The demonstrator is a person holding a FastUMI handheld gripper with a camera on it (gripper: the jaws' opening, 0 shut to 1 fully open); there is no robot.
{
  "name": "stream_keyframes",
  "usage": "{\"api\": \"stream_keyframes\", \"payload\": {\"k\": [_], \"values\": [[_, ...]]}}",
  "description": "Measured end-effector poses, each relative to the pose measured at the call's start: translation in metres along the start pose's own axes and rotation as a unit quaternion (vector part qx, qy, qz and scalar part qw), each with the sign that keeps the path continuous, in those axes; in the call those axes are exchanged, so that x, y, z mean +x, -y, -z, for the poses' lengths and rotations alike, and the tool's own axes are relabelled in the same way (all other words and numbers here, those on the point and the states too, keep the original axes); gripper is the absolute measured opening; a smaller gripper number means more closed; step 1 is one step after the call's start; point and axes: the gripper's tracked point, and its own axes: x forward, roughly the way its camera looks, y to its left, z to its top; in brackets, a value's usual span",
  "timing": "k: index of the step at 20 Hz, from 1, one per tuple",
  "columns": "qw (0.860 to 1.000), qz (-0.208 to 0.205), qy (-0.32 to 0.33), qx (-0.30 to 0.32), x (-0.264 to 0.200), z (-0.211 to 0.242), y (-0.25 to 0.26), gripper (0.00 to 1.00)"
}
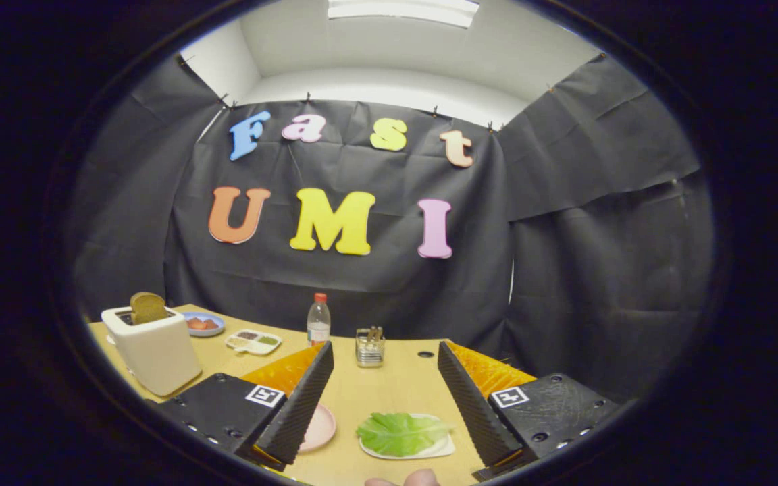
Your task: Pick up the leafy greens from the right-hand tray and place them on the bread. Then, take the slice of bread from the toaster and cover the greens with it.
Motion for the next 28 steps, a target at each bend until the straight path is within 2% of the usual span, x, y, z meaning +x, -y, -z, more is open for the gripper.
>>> {"api": "stream_keyframes", "payload": {"k": [3,6,8,11,14,16,18,19,21,22,28], "values": [[0.997,0.000,-0.064,0.050,0.018,0.040,0.028,0.95],[0.986,0.007,-0.124,0.112,0.033,0.083,0.054,0.95],[0.975,0.010,-0.155,0.161,0.048,0.111,0.070,0.96],[0.949,0.014,-0.207,0.237,0.067,0.150,0.088,0.96],[0.926,0.009,-0.245,0.286,0.084,0.180,0.086,0.96],[0.919,0.001,-0.252,0.304,0.093,0.186,0.079,0.96],[0.919,-0.006,-0.253,0.302,0.098,0.189,0.076,0.96],[0.919,-0.005,-0.256,0.300,0.100,0.190,0.076,0.93],[0.917,-0.004,-0.264,0.297,0.106,0.196,0.075,0.78],[0.917,-0.007,-0.265,0.298,0.108,0.196,0.075,0.78],[0.926,0.011,-0.263,0.272,0.111,0.200,0.086,0.18]]}}
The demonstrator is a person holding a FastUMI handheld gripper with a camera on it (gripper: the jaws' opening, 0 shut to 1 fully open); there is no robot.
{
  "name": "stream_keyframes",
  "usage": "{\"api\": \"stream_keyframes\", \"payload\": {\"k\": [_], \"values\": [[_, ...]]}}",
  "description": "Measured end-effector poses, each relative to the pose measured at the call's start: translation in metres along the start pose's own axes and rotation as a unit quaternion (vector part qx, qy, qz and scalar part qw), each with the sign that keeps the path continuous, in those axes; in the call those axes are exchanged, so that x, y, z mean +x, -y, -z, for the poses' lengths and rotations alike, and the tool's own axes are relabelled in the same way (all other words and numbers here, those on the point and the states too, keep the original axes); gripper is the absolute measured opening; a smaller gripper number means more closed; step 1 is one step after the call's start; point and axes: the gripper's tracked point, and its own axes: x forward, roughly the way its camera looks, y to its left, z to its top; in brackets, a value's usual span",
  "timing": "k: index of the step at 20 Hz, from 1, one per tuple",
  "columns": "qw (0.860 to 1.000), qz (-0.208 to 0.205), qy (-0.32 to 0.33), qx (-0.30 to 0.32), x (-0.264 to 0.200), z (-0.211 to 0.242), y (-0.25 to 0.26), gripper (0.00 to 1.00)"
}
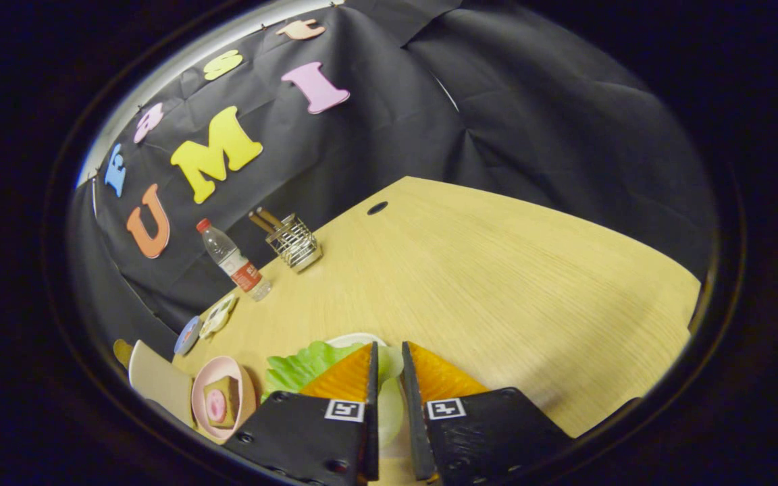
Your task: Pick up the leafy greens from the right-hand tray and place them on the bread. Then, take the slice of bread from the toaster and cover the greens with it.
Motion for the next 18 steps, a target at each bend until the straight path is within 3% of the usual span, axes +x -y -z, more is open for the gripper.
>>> {"api": "stream_keyframes", "payload": {"k": [1,2,3,6,11,18], "values": [[1.000,0.003,-0.001,-0.008,-0.001,0.000,0.000,0.09],[1.000,0.006,0.004,-0.014,0.001,0.000,0.001,0.08],[1.000,0.000,0.007,-0.013,-0.008,-0.006,0.000,0.00],[0.999,-0.028,0.017,-0.008,-0.019,-0.011,-0.017,0.00],[0.994,-0.091,0.024,0.062,-0.041,-0.022,-0.051,0.00],[0.988,-0.135,0.052,0.049,-0.077,-0.038,-0.111,0.00]]}}
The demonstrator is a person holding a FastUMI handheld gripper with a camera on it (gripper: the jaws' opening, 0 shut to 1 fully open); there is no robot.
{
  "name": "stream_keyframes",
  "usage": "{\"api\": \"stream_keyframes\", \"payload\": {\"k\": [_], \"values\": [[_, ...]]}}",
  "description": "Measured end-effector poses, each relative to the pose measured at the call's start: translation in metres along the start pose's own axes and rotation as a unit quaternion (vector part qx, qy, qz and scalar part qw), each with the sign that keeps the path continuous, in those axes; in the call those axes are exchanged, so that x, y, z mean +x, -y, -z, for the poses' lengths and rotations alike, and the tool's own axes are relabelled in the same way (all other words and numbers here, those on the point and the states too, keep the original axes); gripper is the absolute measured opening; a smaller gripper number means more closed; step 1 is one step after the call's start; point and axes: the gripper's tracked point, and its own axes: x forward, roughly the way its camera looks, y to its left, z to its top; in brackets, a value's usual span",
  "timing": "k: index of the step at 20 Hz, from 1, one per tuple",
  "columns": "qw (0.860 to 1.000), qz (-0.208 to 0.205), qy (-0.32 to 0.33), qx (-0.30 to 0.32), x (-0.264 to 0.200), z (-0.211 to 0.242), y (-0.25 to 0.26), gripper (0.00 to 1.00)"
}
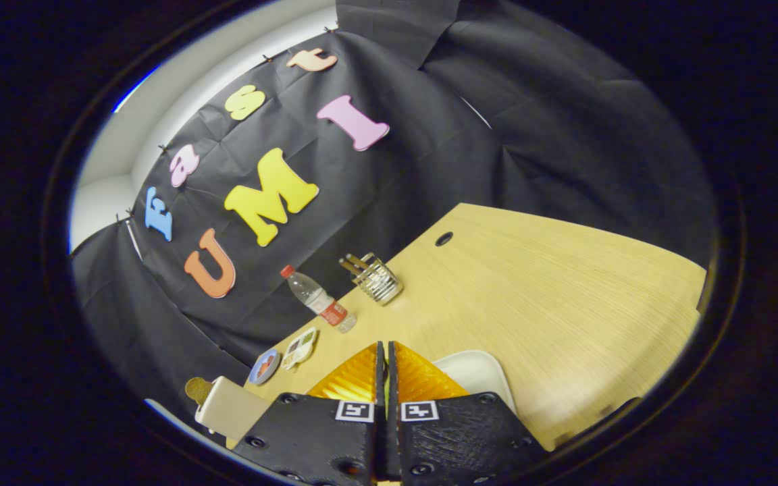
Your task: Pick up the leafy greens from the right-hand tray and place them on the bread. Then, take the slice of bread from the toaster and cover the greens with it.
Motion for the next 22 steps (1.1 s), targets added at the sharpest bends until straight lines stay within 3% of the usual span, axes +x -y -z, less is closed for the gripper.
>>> {"api": "stream_keyframes", "payload": {"k": [8,15,22], "values": [[0.997,-0.064,0.002,-0.043,-0.010,0.018,-0.103,0.00],[0.988,-0.130,-0.043,-0.067,0.007,0.086,-0.192,0.00],[0.984,-0.154,-0.090,-0.025,0.031,0.144,-0.205,0.00]]}}
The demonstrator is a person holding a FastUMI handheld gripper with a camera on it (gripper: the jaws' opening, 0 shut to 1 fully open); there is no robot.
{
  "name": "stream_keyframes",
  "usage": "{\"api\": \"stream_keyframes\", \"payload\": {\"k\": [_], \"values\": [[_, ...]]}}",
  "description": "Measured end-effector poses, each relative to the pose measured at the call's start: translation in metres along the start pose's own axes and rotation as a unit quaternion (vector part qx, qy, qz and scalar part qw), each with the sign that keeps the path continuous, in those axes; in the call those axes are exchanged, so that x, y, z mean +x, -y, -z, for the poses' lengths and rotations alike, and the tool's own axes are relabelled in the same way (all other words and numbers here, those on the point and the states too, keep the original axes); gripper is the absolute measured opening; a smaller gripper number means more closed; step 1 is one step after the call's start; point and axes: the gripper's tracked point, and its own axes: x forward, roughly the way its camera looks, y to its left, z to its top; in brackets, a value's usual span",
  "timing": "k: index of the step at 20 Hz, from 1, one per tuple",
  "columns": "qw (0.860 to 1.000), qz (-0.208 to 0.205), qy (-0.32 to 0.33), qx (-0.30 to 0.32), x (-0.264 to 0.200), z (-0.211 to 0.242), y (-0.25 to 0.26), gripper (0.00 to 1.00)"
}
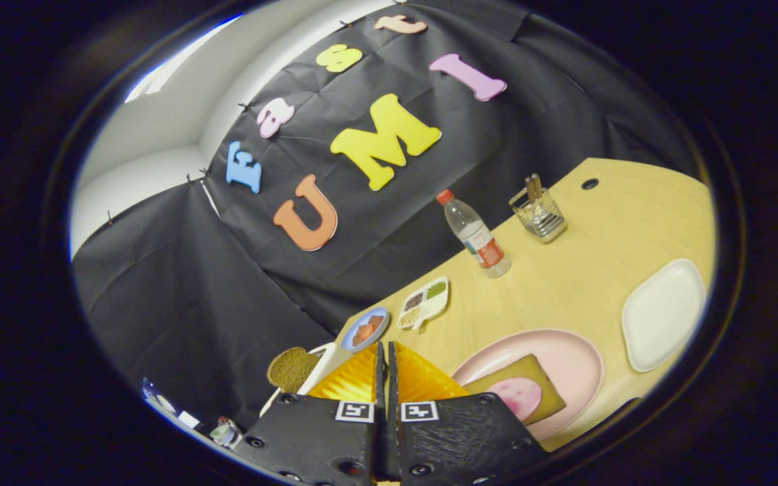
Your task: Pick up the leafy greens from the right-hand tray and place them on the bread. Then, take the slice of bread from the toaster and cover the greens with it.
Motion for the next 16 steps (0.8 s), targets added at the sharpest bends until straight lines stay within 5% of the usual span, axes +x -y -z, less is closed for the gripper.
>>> {"api": "stream_keyframes", "payload": {"k": [13,16], "values": [[0.990,0.124,0.002,-0.061,-0.008,0.003,0.117,0.00],[0.987,0.141,-0.003,-0.079,-0.012,0.003,0.131,0.13]]}}
